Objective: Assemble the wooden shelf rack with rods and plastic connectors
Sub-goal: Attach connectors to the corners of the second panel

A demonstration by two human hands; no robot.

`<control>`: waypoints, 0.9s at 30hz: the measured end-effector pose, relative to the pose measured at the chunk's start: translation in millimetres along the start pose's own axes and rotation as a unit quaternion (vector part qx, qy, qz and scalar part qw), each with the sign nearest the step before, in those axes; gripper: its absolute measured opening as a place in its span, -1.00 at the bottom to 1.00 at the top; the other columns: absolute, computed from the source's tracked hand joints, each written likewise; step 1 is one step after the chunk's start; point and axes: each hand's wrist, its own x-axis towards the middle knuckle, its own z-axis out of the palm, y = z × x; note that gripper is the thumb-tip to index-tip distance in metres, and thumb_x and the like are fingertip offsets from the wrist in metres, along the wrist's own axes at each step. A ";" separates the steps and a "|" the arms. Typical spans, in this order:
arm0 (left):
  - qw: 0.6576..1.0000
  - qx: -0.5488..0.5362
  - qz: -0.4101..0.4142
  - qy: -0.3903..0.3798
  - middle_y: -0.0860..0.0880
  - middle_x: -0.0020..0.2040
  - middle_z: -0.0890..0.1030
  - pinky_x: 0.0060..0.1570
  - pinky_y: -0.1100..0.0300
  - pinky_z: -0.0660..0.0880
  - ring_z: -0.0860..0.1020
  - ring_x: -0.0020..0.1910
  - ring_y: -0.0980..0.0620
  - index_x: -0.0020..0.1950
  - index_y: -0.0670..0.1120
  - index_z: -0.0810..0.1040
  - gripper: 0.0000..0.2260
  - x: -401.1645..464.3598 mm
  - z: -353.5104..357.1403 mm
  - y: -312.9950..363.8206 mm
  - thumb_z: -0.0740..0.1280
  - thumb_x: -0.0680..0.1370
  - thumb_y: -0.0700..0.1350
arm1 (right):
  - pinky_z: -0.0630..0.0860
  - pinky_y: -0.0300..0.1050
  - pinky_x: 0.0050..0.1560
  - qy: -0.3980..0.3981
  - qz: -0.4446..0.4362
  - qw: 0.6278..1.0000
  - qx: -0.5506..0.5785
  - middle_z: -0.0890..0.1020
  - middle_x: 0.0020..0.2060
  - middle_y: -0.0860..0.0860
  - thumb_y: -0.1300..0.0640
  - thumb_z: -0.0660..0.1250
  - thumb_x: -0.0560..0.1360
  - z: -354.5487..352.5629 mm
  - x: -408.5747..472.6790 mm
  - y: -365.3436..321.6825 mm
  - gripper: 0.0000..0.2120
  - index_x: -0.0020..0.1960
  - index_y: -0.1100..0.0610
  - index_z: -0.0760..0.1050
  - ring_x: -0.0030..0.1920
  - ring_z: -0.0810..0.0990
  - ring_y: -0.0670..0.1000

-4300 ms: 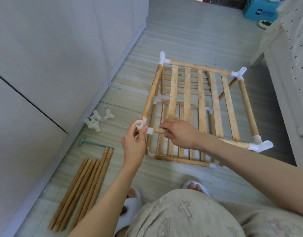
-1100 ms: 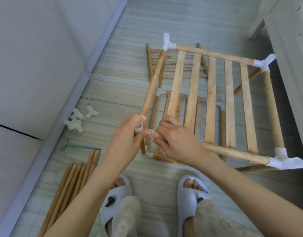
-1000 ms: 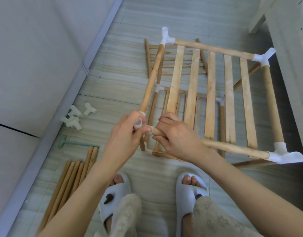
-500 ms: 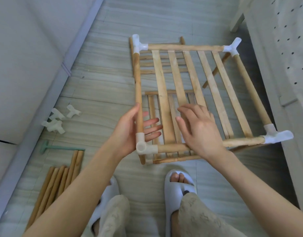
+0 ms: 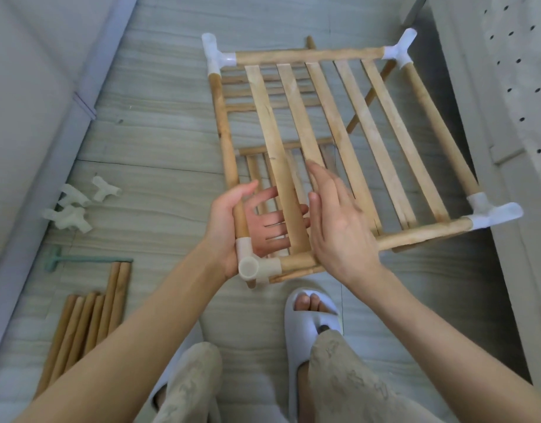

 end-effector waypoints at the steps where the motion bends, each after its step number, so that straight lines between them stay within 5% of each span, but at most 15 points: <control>1: 1.000 0.005 0.008 0.008 -0.34 0.20 0.53 0.16 -0.13 0.47 0.54 0.17 -0.30 0.38 -0.13 0.35 -0.51 0.4 1.0 -1.2 0.17 0.50 0.07 | 0.46 0.20 0.17 -0.001 -0.011 1.000 0.001 0.45 0.29 0.20 0.21 -0.01 0.60 0.2 0.0 -0.3 -0.60 0.39 0.30 0.28 0.17 0.52 0.21; 6: 0.997 0.031 0.043 0.047 -0.35 0.13 0.57 0.08 -0.08 0.54 0.58 0.11 -0.29 0.36 -0.15 0.37 -0.55 1.0 3.7 -3.3 0.09 0.55 0.05 | 0.48 0.22 0.08 -0.033 -0.030 0.999 -0.012 0.45 0.27 0.20 0.40 0.09 0.55 0.3 4.4 2.0 -0.51 0.47 0.27 0.15 0.13 0.50 0.27; 15: 0.992 0.027 0.066 0.105 -0.31 0.03 0.62 -0.14 0.02 0.60 0.63 -0.06 -0.23 0.34 -0.19 0.39 -0.55 4.2 9.8 -6.0 0.12 0.53 0.02 | 0.46 0.27 0.06 -0.057 -0.015 0.998 -0.029 0.43 0.24 0.17 0.35 0.09 0.57 2.6 9.1 -3.7 -0.46 0.51 0.19 0.06 0.14 0.47 0.28; 22: 0.994 0.032 0.035 0.096 -0.25 0.09 0.62 -0.04 0.02 0.57 0.63 -0.01 -0.18 0.31 -0.17 0.44 -0.57 -0.9 6.9 -1.8 0.14 0.53 0.03 | 0.42 0.08 0.09 -0.034 0.021 0.999 0.000 0.46 0.24 0.18 0.26 0.06 0.61 3.1 11.0 -4.7 -0.64 0.39 0.25 0.30 0.12 0.51 0.23; 27: 0.991 0.075 0.018 0.106 -0.22 0.11 0.62 0.04 0.04 0.55 0.64 -0.02 -0.15 0.26 -0.13 0.47 -0.62 -8.4 3.0 14.9 0.17 0.56 0.08 | 0.21 0.11 0.44 -0.100 -0.036 0.994 0.014 0.45 0.29 0.25 0.21 0.18 0.58 0.7 10.5 -4.9 -0.71 0.23 0.35 0.47 0.44 0.23 0.25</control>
